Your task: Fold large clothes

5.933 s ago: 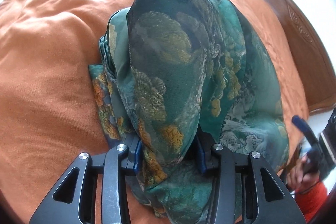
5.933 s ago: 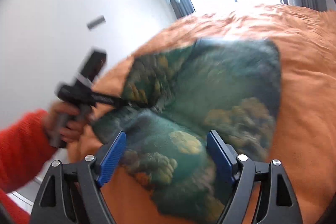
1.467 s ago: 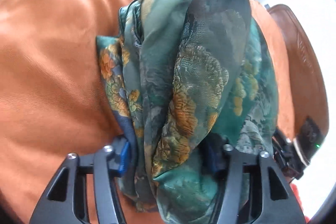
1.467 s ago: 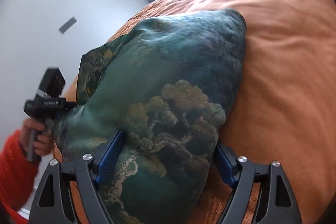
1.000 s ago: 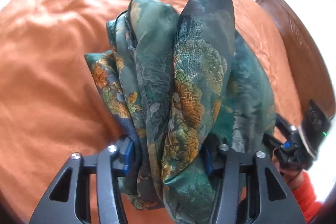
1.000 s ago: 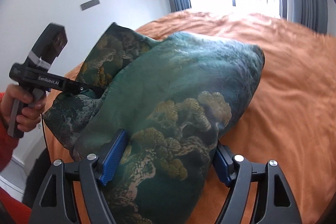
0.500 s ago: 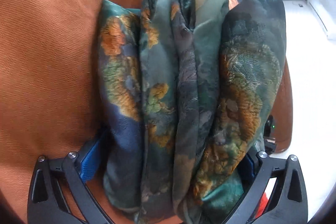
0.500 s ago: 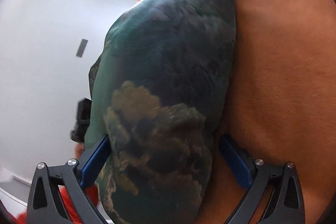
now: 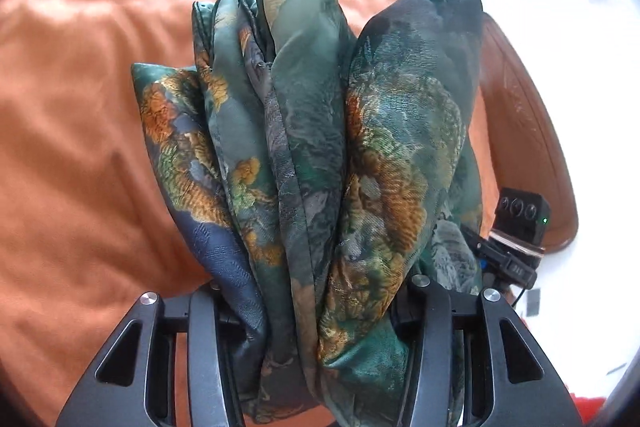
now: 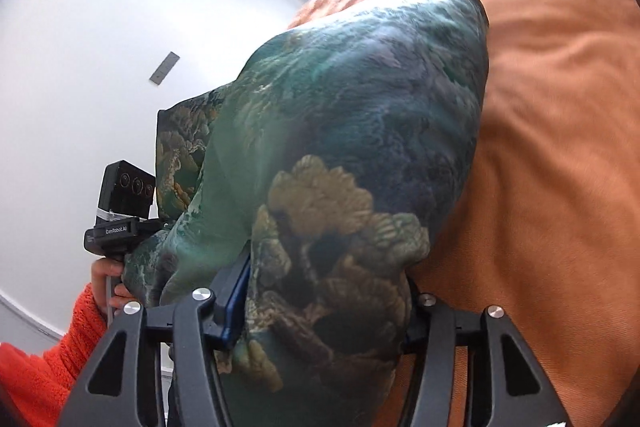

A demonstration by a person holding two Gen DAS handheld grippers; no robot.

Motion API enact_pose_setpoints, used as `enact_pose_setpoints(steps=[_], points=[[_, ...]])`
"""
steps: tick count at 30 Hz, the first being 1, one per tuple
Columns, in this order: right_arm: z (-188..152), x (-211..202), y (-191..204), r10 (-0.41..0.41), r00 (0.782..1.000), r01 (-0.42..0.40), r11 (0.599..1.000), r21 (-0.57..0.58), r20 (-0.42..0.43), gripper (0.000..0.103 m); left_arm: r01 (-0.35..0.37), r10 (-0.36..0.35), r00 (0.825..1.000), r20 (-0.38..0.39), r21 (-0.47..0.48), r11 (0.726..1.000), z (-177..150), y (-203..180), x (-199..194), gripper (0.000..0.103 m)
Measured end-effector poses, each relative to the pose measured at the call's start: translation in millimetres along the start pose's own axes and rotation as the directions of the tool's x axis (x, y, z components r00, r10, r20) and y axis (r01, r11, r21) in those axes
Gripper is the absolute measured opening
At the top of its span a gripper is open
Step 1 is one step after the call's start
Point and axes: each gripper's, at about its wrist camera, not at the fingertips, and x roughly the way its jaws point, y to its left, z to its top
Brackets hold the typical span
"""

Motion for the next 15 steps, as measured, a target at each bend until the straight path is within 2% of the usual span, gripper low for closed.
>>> enact_pose_setpoints(steps=[5,8,10,15], points=[[2,-15,8,-0.004,0.997,0.01,0.997,-0.079,0.079,0.055,0.034,-0.037,0.998,0.053,0.058,0.998,29,-21,-2,0.047],[16,-5,-3,-0.017,0.994,0.027,0.995,-0.094,0.108,0.055,0.048,-0.052,0.997,0.06,0.065,0.997,54,-19,18,0.047],[27,-14,-1,-0.021,0.993,0.032,0.995,-0.093,0.117,0.056,0.05,-0.054,0.997,0.06,0.067,0.996,65,-18,30,0.047],[41,-21,-13,-0.031,0.994,0.038,0.997,-0.063,0.101,0.056,0.055,-0.056,0.998,0.031,0.041,0.998,96,0,75,0.049]])
